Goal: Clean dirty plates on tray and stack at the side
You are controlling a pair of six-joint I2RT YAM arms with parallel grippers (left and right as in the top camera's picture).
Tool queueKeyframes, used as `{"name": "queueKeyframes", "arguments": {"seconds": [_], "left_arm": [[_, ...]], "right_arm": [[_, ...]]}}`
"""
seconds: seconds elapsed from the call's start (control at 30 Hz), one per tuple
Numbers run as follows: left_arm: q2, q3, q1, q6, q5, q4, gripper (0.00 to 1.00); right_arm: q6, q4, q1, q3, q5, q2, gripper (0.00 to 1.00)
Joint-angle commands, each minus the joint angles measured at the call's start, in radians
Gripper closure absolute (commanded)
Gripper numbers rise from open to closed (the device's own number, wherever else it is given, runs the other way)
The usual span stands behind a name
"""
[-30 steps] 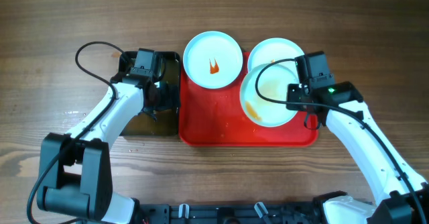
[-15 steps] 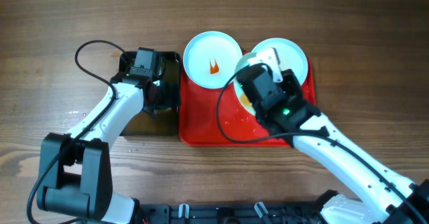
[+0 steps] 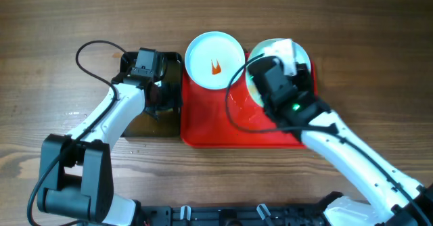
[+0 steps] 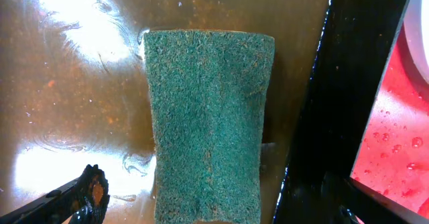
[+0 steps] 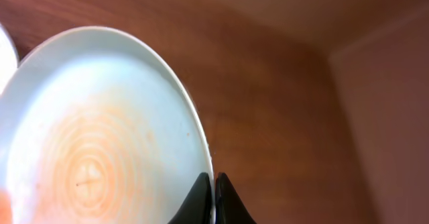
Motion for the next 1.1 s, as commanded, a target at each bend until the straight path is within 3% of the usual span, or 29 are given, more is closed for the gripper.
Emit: {"name": "queueKeyframes", "arguments": {"seconds": [0.0,0.13,0.23,0.4,0.53,0.6,0.63,0.77,0.97,1.07], "left_arm": [[-0.016,-0.005,0.003,0.000,0.020,0.003,0.00],[-0.016,-0.005,0.003,0.000,0.020,0.003,0.00],[-0.016,-0.005,0.003,0.000,0.020,0.003,0.00],[-0.016,-0.005,0.003,0.000,0.020,0.003,0.00],[-0.016,-0.005,0.003,0.000,0.020,0.003,0.00],[-0.016,-0.005,0.003,0.000,0.020,0.003,0.00],[-0.016,-0.005,0.003,0.000,0.020,0.003,0.00],[-0.016,-0.005,0.003,0.000,0.020,0.008,0.00],[-0.016,-0.005,0.003,0.000,0.019,0.034,0.00],[-0.016,-0.005,0.003,0.000,0.020,0.042,0.00]], "right_arm": [[0.257,-0.046,-0.214,0.018,-0.253,-0.016,0.96],[0.352,-0.082,-0.626,0.017,-0.628,-0.014,0.96],[0.348,-0.094,-0.890,0.011,-0.772,0.008,0.96],[0.314,-0.095,-1.055,-0.013,-0.774,0.083,0.96],[0.296,-0.091,-1.057,-0.013,-0.777,0.145,0.91],[0.294,-0.087,-1.057,-0.013,-0.798,0.156,0.73],[0.263,-0.084,-1.057,-0.013,-0.846,0.154,0.61],[0.056,-0.073,-1.030,0.014,-1.264,0.153,0.53],[-0.070,-0.015,-0.683,0.038,-1.321,0.109,0.49],[-0.031,0.093,-0.444,0.037,-1.184,0.110,0.45]]}}
